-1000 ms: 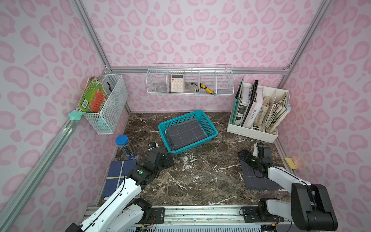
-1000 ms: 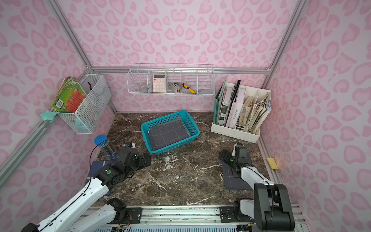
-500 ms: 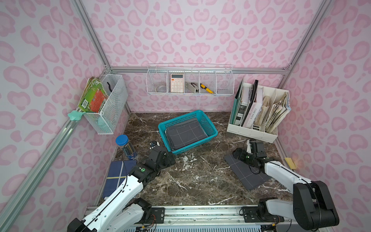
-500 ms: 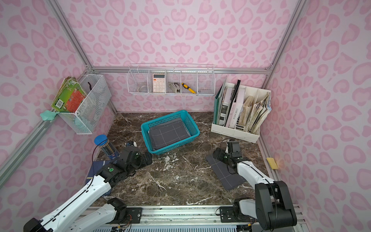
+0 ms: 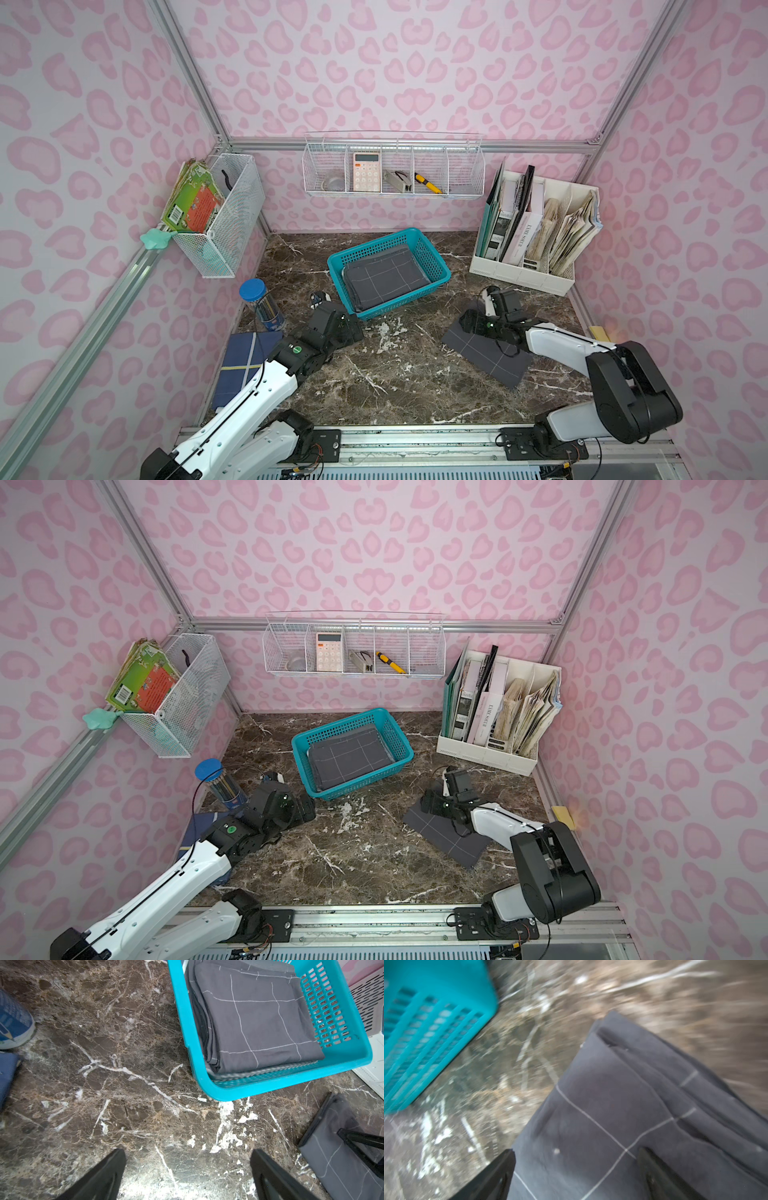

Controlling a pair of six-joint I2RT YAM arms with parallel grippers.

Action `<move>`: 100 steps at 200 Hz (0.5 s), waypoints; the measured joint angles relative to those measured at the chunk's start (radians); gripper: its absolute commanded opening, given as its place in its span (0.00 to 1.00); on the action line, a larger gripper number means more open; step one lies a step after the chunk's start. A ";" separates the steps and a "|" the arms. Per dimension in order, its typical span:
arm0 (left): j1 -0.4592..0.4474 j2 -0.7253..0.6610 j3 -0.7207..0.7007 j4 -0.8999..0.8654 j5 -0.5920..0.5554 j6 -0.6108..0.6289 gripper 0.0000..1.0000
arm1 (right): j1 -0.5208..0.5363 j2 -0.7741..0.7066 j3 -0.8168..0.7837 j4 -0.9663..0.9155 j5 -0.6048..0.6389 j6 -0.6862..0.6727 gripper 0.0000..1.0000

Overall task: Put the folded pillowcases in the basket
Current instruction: Move the pillowcase to the center of the board.

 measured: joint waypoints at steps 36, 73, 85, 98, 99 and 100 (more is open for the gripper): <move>0.000 0.040 0.002 -0.002 0.029 -0.003 0.98 | 0.112 0.010 0.078 -0.086 -0.006 0.014 0.93; -0.012 0.106 0.042 -0.002 0.080 0.006 0.97 | 0.022 -0.040 0.068 -0.148 0.063 -0.022 0.93; -0.027 0.123 0.057 -0.003 0.091 0.013 0.96 | -0.014 -0.041 0.051 -0.161 0.085 -0.031 0.91; -0.043 0.138 0.066 -0.002 0.095 0.025 0.96 | -0.017 -0.031 0.046 -0.186 0.100 -0.032 0.91; -0.043 0.138 0.067 -0.002 0.095 0.026 0.96 | -0.016 -0.030 0.046 -0.187 0.100 -0.032 0.91; -0.045 0.140 0.068 -0.002 0.097 0.028 0.96 | -0.015 -0.029 0.047 -0.188 0.101 -0.033 0.91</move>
